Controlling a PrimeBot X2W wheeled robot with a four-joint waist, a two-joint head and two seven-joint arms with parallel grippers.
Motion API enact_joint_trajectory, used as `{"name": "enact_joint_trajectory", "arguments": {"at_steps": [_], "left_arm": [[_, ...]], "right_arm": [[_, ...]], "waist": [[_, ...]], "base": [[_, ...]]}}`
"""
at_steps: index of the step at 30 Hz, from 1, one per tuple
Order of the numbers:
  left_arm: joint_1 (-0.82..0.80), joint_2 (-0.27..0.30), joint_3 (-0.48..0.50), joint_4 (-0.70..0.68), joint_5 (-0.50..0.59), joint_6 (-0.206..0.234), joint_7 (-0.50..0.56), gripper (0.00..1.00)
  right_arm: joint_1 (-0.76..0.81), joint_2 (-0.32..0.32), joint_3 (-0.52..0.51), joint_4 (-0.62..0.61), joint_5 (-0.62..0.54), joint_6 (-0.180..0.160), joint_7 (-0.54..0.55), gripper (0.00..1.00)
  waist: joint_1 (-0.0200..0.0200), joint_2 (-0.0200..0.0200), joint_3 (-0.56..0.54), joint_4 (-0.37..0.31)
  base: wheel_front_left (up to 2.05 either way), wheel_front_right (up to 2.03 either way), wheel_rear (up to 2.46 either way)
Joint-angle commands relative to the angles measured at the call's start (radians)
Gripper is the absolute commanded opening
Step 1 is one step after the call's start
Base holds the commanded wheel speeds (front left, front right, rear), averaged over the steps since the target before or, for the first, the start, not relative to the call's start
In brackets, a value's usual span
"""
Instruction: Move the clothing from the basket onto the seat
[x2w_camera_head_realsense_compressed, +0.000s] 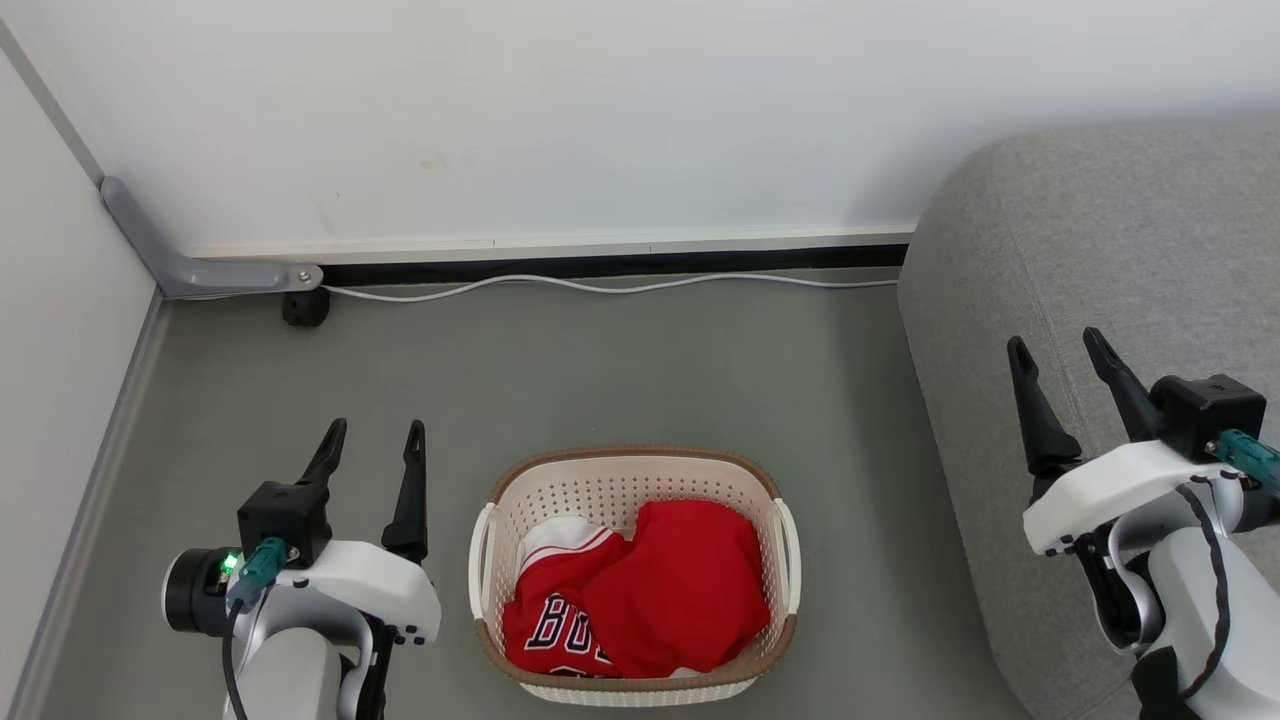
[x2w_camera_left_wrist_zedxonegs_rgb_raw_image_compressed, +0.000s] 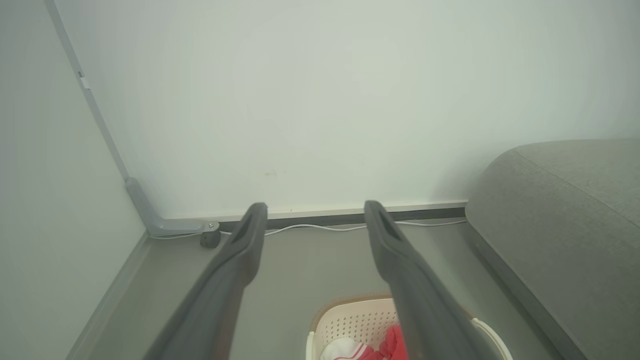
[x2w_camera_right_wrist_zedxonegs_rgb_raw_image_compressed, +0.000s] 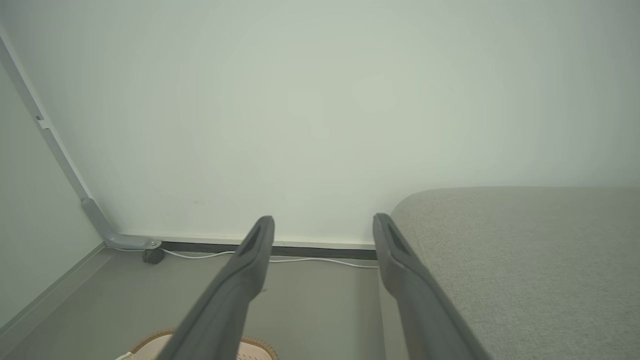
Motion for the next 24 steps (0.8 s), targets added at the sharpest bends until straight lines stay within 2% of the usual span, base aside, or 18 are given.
{"name": "enact_joint_trajectory", "arguments": {"at_steps": [1, 9, 15, 24], "left_arm": [[-0.032, 0.015, 0.026, -0.02, -0.01, 0.007, -0.01, 1.0], [-0.027, 0.015, 0.009, -0.023, -0.024, 0.006, -0.01, 1.0], [-0.04, 0.015, -0.018, -0.03, -0.046, 0.015, -0.01, 1.0], [-0.089, 0.015, -0.113, -0.043, -0.109, 0.052, -0.01, 1.0]], "right_arm": [[-0.011, -0.002, 0.014, -0.019, -0.007, 0.004, -0.014, 1.0], [-0.018, -0.005, 0.009, -0.051, -0.008, 0.004, -0.014, 1.0], [-0.032, -0.01, -0.003, -0.104, -0.007, 0.004, -0.014, 1.0], [-0.075, -0.036, -0.023, -0.215, 0.002, 0.004, -0.014, 1.0]], "waist": [[0.0, 0.0, -0.003, -0.001], [0.0, 0.0, 0.02, -0.007], [0.0, 0.0, 0.077, -0.016], [0.0, 0.0, 0.229, -0.031]], "base": [[0.0, 0.0, 0.0], [0.0, 0.0, 0.0], [0.0, 0.0, 0.0], [0.0, 0.0, 0.0]]}}
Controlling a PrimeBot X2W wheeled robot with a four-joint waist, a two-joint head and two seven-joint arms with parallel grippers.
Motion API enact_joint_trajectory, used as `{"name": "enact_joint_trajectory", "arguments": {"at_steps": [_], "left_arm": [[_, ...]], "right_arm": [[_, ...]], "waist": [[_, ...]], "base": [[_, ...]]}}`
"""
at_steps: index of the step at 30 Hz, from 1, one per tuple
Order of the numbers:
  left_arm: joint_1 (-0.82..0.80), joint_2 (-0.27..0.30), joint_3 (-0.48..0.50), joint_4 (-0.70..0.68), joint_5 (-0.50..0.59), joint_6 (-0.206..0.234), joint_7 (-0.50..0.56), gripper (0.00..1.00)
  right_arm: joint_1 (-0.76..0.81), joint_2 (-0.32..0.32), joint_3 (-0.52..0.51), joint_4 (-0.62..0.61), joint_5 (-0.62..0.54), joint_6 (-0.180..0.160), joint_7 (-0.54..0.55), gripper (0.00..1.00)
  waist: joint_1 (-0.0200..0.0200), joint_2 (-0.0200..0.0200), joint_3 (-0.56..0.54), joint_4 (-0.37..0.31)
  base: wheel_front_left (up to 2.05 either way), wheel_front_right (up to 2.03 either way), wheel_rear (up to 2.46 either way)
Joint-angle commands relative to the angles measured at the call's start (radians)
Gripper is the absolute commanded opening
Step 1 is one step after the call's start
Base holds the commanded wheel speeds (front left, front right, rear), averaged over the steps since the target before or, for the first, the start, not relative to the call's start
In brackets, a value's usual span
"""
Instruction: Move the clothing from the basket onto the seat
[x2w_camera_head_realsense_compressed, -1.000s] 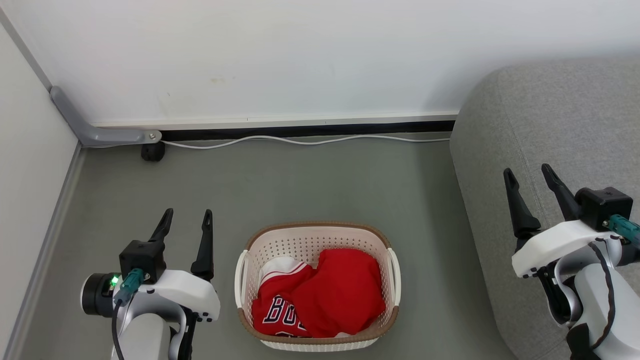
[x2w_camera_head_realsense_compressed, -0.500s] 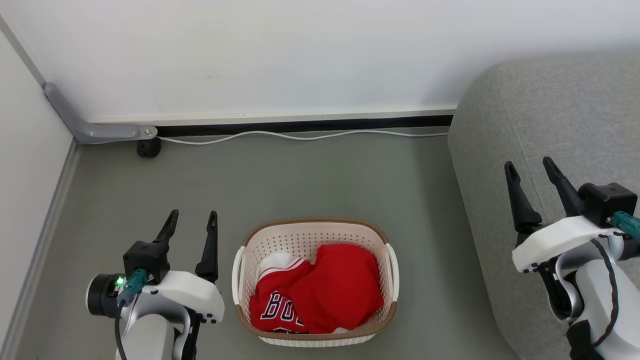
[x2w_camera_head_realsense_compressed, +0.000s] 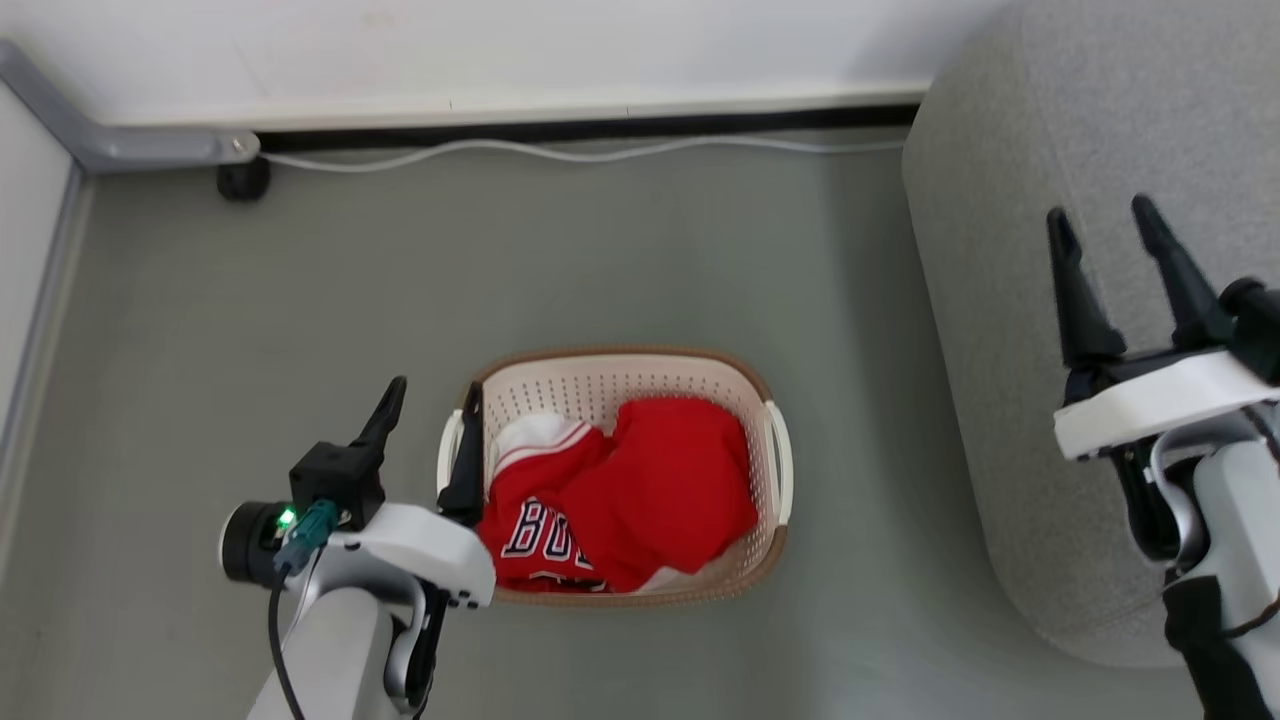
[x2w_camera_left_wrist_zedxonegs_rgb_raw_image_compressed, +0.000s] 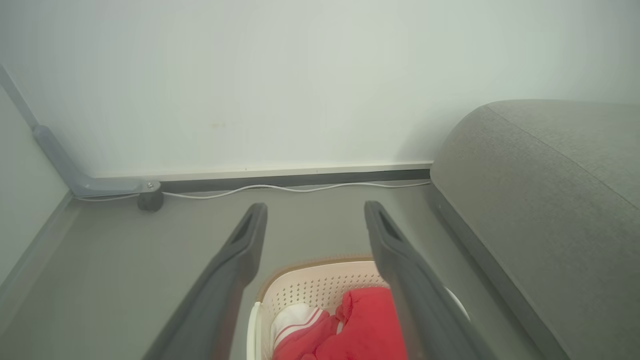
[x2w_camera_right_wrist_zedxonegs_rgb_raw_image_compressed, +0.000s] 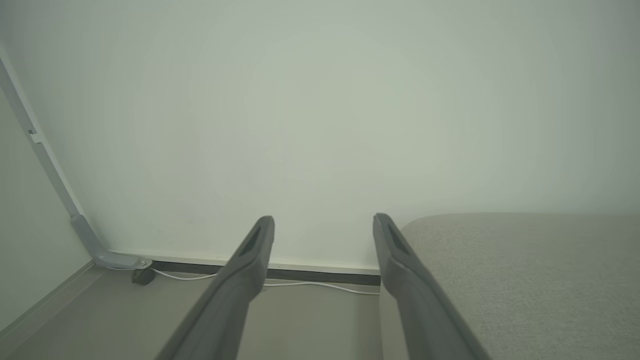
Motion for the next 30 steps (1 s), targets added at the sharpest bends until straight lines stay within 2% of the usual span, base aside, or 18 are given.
{"name": "enact_joint_trajectory", "arguments": {"at_steps": [1, 7, 15, 30], "left_arm": [[-0.046, 0.014, 0.017, -0.027, -0.012, 0.014, -0.01, 1.0], [-0.108, 0.014, -0.052, -0.027, -0.06, 0.052, -0.01, 1.0], [-0.214, 0.014, -0.116, 0.008, -0.104, 0.072, -0.01, 1.0], [-0.466, 0.014, -0.238, 0.345, -0.267, 0.045, -0.01, 1.0]], "right_arm": [[-0.027, -0.017, 0.008, -0.033, 0.004, 0.004, -0.013, 1.0], [-0.086, -0.03, -0.002, -0.097, 0.024, 0.004, -0.013, 1.0], [-0.175, -0.04, -0.001, -0.166, 0.055, 0.004, -0.013, 1.0], [-0.279, -0.033, 0.05, -0.279, 0.105, 0.004, -0.013, 1.0]], "waist": [[0.0, 0.0, 0.064, -0.01], [0.0, 0.0, 0.196, -0.035], [0.0, 0.0, 0.363, -0.071], [0.0, 0.0, 0.591, -0.136]], "base": [[0.0, 0.0, 0.0], [0.0, 0.0, 0.0], [0.0, 0.0, 0.0], [0.0, 0.0, 0.0]]}}
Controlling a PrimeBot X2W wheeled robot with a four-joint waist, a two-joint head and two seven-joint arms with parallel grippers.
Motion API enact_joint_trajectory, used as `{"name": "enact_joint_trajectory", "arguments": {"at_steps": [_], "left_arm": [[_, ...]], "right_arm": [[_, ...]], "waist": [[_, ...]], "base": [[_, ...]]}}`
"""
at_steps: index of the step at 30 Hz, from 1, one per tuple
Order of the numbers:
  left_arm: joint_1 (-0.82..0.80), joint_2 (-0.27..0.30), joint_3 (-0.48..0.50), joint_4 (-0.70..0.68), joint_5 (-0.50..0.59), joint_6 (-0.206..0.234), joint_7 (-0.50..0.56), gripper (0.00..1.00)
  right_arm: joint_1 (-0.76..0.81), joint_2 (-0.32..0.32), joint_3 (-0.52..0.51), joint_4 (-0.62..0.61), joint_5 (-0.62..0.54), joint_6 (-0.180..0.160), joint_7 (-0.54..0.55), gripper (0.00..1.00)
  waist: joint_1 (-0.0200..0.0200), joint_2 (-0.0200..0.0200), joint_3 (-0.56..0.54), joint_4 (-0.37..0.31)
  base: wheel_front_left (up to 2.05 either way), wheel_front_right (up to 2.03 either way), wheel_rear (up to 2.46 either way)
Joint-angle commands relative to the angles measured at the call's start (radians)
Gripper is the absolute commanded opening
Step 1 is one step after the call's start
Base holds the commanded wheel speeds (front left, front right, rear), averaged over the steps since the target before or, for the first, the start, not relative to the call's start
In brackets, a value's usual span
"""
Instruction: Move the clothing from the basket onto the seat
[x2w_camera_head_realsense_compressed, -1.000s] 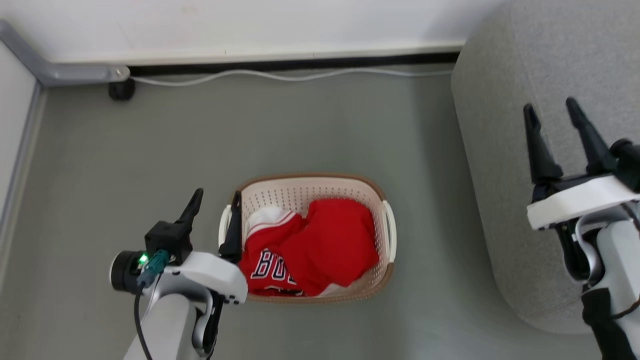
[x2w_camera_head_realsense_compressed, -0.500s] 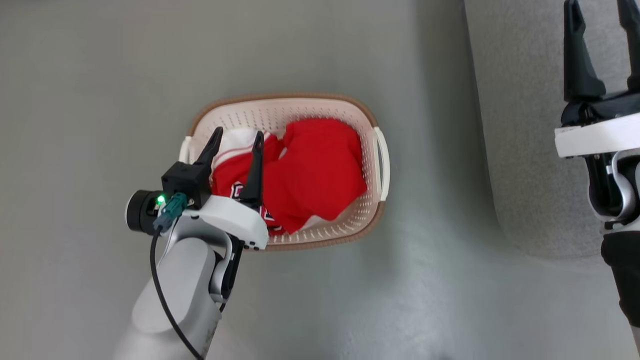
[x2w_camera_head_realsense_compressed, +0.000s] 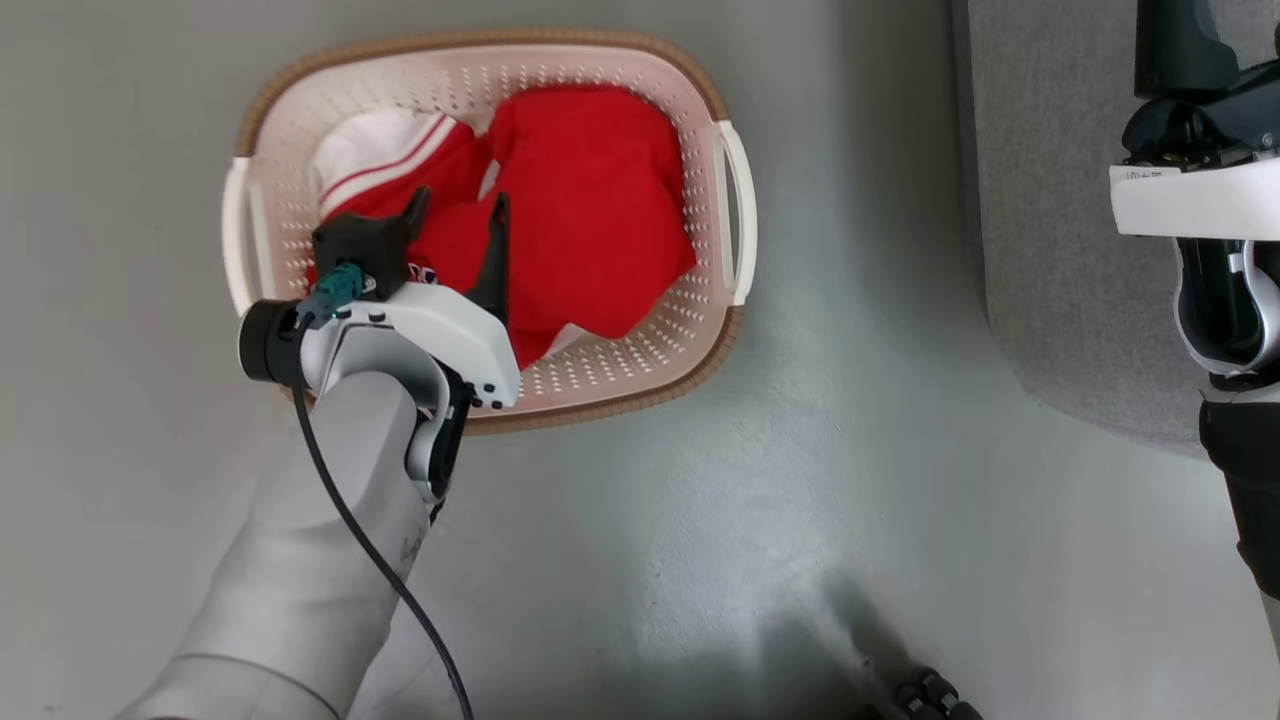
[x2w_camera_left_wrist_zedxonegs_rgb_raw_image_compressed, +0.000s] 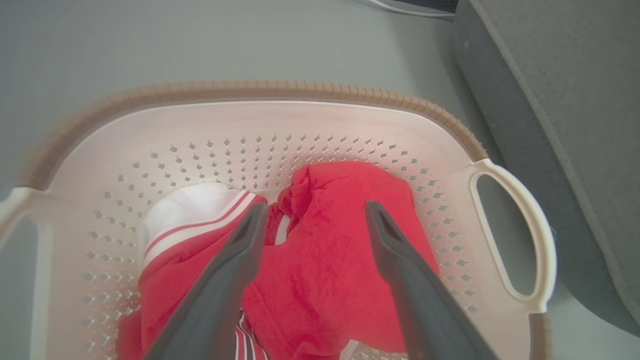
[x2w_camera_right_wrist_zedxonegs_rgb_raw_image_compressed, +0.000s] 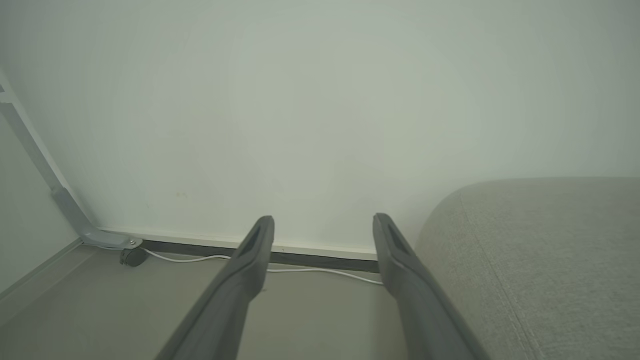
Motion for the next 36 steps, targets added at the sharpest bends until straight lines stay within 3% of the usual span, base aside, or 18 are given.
{"name": "enact_joint_trajectory", "arguments": {"at_steps": [1, 17, 30, 31, 32, 33, 36], "left_arm": [[-0.02, 0.013, 0.005, 0.017, -0.009, -0.008, -0.006, 1.0], [-0.322, 0.013, -0.132, 0.368, -0.037, -0.022, 0.035, 1.0], [-0.381, 0.016, -0.202, 0.431, 0.0, 0.014, 0.167, 1.0], [-0.381, 0.015, -0.211, 0.431, 0.006, 0.021, 0.174, 0.83], [-0.381, 0.015, -0.221, 0.432, 0.013, 0.024, 0.185, 0.06], [-0.38, 0.015, -0.229, 0.433, 0.017, 0.027, 0.192, 0.0], [-0.375, 0.014, -0.242, 0.434, 0.02, 0.028, 0.202, 0.0]], "right_arm": [[0.008, 0.0, 0.011, -0.04, 0.01, 0.004, -0.006, 1.0], [-0.041, 0.053, 0.055, -0.165, 0.055, 0.004, -0.006, 1.0], [-0.013, 0.064, 0.064, -0.196, 0.063, 0.004, -0.006, 1.0], [-0.01, 0.065, 0.063, -0.196, 0.065, 0.004, -0.006, 1.0], [-0.008, 0.064, 0.062, -0.196, 0.065, 0.004, -0.006, 1.0], [-0.007, 0.063, 0.062, -0.197, 0.065, 0.004, -0.006, 1.0], [-0.004, 0.06, 0.056, -0.195, 0.065, 0.004, -0.006, 1.0]], "waist": [[0.0, 0.0, 0.052, -0.031], [0.0, 0.0, 0.22, -0.138], [0.0, 0.0, 0.25, -0.163], [0.0, 0.0, 0.249, -0.162], [0.0, 0.0, 0.248, -0.162], [0.0, 0.0, 0.246, -0.161], [0.0, 0.0, 0.24, -0.161]], "base": [[0.0, 0.0, 0.0], [0.0, 0.0, 0.0], [0.0, 0.0, 0.0], [0.0, 0.0, 0.0], [0.0, 0.0, 0.0], [0.0, 0.0, 0.0], [0.0, 0.0, 0.0]]}}
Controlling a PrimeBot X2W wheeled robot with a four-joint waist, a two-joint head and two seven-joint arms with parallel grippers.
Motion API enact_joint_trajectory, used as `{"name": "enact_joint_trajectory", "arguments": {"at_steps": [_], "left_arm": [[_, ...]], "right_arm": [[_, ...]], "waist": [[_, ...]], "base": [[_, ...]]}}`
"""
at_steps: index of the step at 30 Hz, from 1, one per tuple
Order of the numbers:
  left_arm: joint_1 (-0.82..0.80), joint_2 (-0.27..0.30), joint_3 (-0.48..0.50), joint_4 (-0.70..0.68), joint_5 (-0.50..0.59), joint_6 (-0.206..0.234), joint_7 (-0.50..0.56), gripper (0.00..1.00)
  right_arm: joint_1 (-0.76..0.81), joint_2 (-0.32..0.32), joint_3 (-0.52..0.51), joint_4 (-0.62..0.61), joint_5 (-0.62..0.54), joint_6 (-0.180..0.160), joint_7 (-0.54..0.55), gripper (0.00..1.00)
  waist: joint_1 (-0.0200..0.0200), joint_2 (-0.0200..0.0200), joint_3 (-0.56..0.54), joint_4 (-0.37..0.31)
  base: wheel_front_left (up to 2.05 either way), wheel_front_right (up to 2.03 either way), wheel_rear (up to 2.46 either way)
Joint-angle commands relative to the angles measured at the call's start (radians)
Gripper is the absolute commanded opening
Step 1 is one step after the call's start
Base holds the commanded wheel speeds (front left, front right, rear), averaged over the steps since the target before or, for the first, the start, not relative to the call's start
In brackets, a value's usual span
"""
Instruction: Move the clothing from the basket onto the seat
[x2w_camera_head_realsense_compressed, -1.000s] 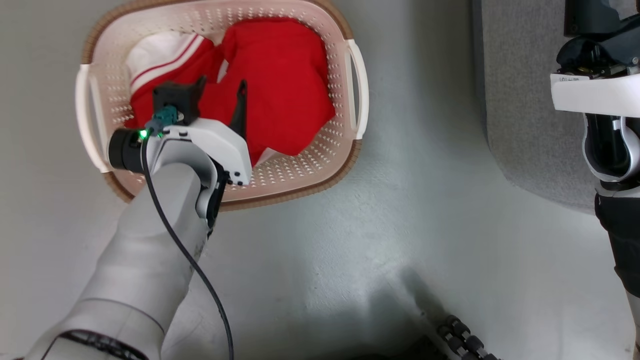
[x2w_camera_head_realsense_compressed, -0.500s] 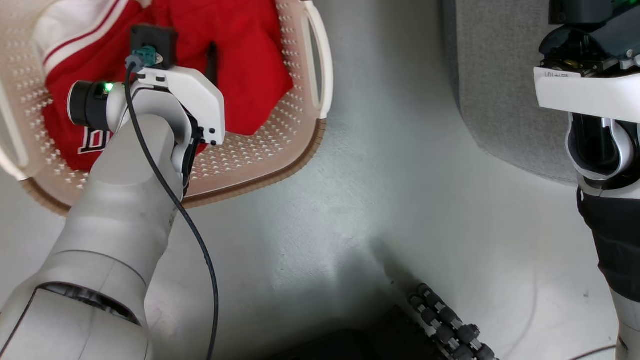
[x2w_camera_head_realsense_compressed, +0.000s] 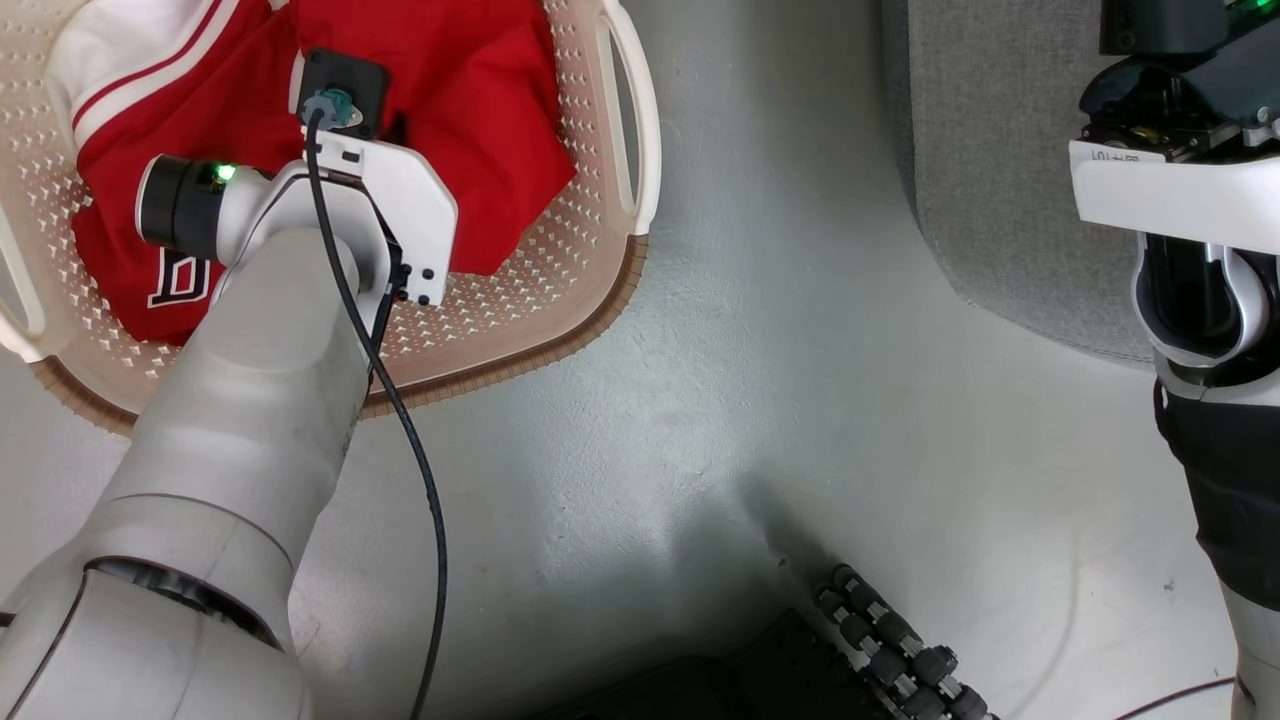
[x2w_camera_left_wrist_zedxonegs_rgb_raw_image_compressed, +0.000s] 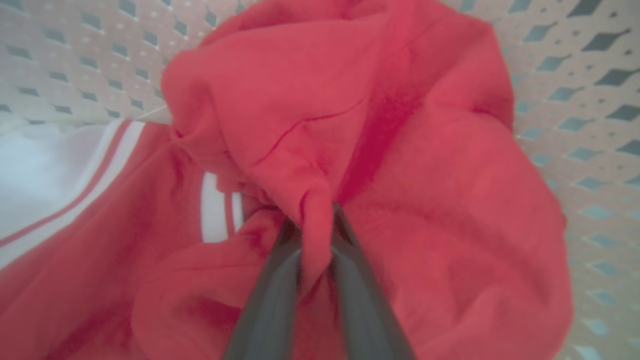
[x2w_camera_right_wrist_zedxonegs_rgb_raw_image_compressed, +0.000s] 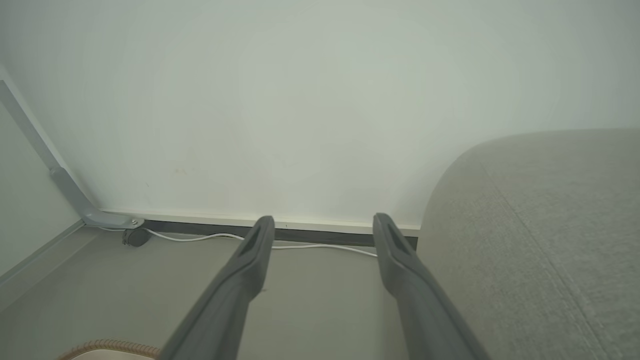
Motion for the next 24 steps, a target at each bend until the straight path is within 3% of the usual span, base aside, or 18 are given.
{"name": "enact_joint_trajectory", "arguments": {"at_steps": [1, 8, 24], "left_arm": [[0.012, 0.006, 0.005, -0.006, 0.003, 0.006, -0.003, 0.0], [0.034, 0.006, 0.01, -0.009, -0.023, -0.01, -0.076, 0.0], [0.243, 0.006, -0.049, -0.168, -0.192, -0.035, -0.204, 0.0]], "right_arm": [[0.054, -0.007, -0.003, -0.024, 0.009, 0.004, -0.006, 1.0], [0.052, -0.006, -0.01, -0.003, 0.005, 0.004, -0.006, 1.0], [0.147, -0.038, 0.001, 0.105, -0.02, 0.004, -0.006, 1.0]], "waist": [[-0.0001, 0.0, -0.004, 0.0], [-0.0001, 0.0, -0.044, 0.005], [-0.0001, 0.0, -0.305, 0.098]], "base": [[0.0, 0.0, 0.0], [0.0, 0.0, 0.0], [0.0, 0.0, 0.0]]}}
